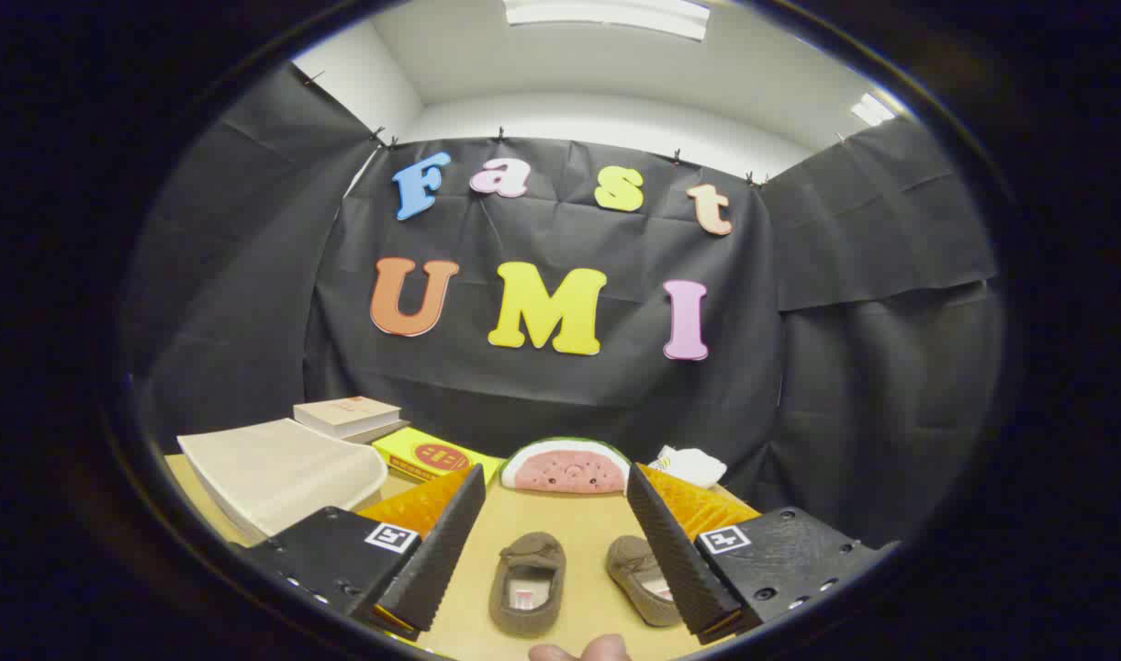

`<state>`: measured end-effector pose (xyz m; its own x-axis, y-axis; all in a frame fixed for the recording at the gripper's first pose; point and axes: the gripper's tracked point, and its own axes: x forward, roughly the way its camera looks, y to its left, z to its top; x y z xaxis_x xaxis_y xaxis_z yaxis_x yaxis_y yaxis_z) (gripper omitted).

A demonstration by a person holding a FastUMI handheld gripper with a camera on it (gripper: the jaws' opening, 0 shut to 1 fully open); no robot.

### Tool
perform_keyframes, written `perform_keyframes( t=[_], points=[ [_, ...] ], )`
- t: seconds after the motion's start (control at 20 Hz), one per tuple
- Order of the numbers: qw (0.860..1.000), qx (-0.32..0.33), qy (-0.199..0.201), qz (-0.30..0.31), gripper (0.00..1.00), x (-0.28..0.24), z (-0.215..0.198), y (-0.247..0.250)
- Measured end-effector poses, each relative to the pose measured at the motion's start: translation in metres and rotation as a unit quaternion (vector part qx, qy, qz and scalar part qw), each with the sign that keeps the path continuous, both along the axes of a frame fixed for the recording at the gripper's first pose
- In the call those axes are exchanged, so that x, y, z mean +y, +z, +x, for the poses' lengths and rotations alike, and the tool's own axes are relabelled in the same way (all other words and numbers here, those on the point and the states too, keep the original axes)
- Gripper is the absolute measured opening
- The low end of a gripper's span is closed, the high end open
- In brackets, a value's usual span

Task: Open the storage box then place both shoes into the box .Put the left shoe in first, then the right shoe, with the right side of both shoes facing outward in a uniform manner.

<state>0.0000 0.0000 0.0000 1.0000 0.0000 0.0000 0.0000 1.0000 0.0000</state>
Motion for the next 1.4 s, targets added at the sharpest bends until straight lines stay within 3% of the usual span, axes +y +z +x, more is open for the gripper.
perform_keyframes(
  t=[1.05, 1.4],
  points=[
    [1.0, -0.001, -0.025, 0.008, 0.95, -0.046, -0.005, -0.004],
    [0.999, 0.008, -0.004, 0.033, 0.95, -0.057, 0.003, -0.019]
  ],
)
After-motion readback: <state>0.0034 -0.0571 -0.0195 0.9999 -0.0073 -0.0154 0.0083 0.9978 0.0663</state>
